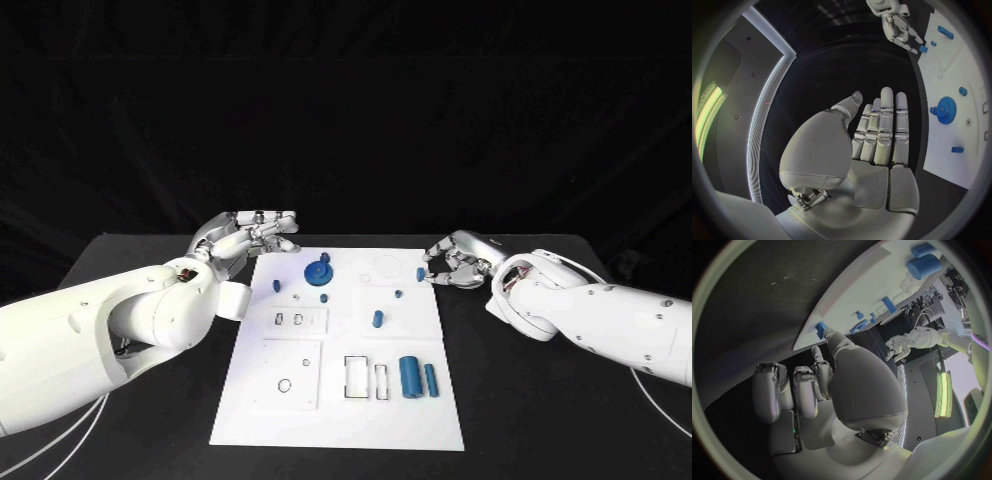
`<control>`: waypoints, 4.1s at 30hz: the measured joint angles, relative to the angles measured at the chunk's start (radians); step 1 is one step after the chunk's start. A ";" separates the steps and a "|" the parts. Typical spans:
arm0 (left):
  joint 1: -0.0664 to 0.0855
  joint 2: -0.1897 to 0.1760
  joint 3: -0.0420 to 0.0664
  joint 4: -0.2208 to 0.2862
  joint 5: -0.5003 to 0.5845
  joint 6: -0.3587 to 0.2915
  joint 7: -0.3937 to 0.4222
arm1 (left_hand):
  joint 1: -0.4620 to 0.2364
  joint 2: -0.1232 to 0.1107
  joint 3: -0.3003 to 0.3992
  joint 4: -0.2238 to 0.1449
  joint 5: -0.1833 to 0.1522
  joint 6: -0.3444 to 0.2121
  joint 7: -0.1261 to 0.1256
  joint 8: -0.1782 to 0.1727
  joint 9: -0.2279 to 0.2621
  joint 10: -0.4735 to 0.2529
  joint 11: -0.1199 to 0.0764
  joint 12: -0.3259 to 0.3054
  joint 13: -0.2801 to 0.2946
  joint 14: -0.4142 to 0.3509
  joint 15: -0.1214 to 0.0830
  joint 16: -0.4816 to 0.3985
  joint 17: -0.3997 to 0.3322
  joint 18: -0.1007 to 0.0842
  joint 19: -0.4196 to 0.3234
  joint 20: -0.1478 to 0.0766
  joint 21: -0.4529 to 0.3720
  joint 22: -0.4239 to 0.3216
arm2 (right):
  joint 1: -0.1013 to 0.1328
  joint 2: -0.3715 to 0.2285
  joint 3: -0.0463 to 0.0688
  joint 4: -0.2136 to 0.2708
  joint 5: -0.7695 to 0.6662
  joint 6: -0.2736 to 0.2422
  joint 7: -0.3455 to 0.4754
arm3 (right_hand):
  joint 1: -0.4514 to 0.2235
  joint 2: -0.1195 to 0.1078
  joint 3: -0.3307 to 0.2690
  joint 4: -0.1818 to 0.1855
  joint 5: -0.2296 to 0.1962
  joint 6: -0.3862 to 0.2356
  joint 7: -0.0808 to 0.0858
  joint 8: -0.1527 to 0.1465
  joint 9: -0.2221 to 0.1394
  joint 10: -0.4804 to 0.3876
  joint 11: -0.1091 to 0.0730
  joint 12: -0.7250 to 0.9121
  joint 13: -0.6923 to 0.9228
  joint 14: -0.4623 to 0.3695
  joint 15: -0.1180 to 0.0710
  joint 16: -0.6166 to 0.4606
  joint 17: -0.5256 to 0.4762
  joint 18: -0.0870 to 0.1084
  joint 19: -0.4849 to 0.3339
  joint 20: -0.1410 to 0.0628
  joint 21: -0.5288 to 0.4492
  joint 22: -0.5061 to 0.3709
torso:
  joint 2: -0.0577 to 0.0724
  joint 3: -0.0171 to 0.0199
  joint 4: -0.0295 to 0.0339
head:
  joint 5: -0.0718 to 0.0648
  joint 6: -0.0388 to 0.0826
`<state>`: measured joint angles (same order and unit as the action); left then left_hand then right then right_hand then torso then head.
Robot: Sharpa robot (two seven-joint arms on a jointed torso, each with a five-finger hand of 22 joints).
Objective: Assemble the parts on the task board
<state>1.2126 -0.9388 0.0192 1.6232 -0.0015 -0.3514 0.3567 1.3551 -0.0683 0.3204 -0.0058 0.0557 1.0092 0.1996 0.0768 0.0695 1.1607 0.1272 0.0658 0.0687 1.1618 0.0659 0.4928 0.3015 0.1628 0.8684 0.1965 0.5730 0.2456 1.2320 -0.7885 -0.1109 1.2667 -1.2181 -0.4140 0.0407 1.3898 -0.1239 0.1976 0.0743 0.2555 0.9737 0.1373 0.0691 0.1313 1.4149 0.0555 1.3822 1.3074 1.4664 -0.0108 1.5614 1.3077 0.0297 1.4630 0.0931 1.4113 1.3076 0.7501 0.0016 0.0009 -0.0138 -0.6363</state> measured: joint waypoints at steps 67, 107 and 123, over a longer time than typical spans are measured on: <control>0.000 -0.017 0.000 0.013 0.000 0.000 -0.003 | 0.000 0.000 0.000 0.000 0.000 0.000 0.000 0.000 0.000 0.000 0.000 0.000 0.000 0.000 0.000 0.000 0.001 0.000 -0.004 0.004 0.000 0.000 | -0.010 0.059 -0.001 -0.046 0.008 0.020 -0.038 | -0.028 0.036 0.023 0.011 0.033 0.095 -0.013 0.035 0.014 0.024 -0.011 0.038 0.001 0.000 -0.007 0.004 0.000 0.000 0.001 -0.001 0.018 0.000 | 0.002 0.0035 -0.0011 | 0.010 -0.030; 0.000 0.003 -0.005 -0.025 -0.002 0.002 -0.010 | 0.000 0.000 0.003 -0.003 0.000 0.000 0.000 0.000 0.000 0.000 0.000 0.000 0.000 0.000 0.000 0.000 0.001 0.000 -0.004 0.004 0.000 0.000 | 0.028 0.164 -0.007 0.237 -0.108 0.000 -0.221 | -0.012 0.081 0.074 -0.011 0.022 0.112 -0.023 0.045 0.019 0.035 -0.022 0.043 0.000 0.000 -0.014 0.004 0.000 0.000 0.003 -0.011 0.032 0.000 | -0.026 -0.0063 0.0032 | 0.050 -0.052; 0.000 0.013 -0.007 -0.025 -0.002 0.003 -0.015 | 0.000 0.000 0.003 -0.003 0.000 0.000 0.000 0.000 0.000 0.000 0.000 0.000 0.000 0.000 0.000 0.000 0.001 0.000 -0.003 0.004 0.000 0.000 | -0.020 0.302 -0.021 0.191 -0.250 0.044 -0.312 | -0.016 0.084 0.074 -0.011 0.017 0.107 -0.020 0.045 0.020 0.035 -0.022 0.043 0.000 0.000 -0.014 0.004 0.000 0.000 0.003 -0.011 0.031 0.000 | -0.026 -0.0069 0.0043 | 0.069 -0.055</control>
<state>1.2128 -0.9257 0.0126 1.5979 -0.0033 -0.3479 0.3417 1.3551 -0.0683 0.3236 -0.0090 0.0557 1.0092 0.1996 0.0768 0.0695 1.1607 0.1272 0.0659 0.0688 1.1619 0.0660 0.4928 0.3026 0.1628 0.8649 0.2000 0.5730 0.2454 1.2120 -0.4868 -0.1322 1.4581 -1.4683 -0.3705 -0.2714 1.3736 -0.0396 0.2719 0.0633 0.2723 1.0810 0.1171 0.1146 0.1514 1.4500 0.0331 1.4249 1.3074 1.4665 -0.0253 1.5651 1.3081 0.0298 1.4663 0.0822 1.4427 1.3081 0.7241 -0.0053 0.0052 0.0547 -0.6917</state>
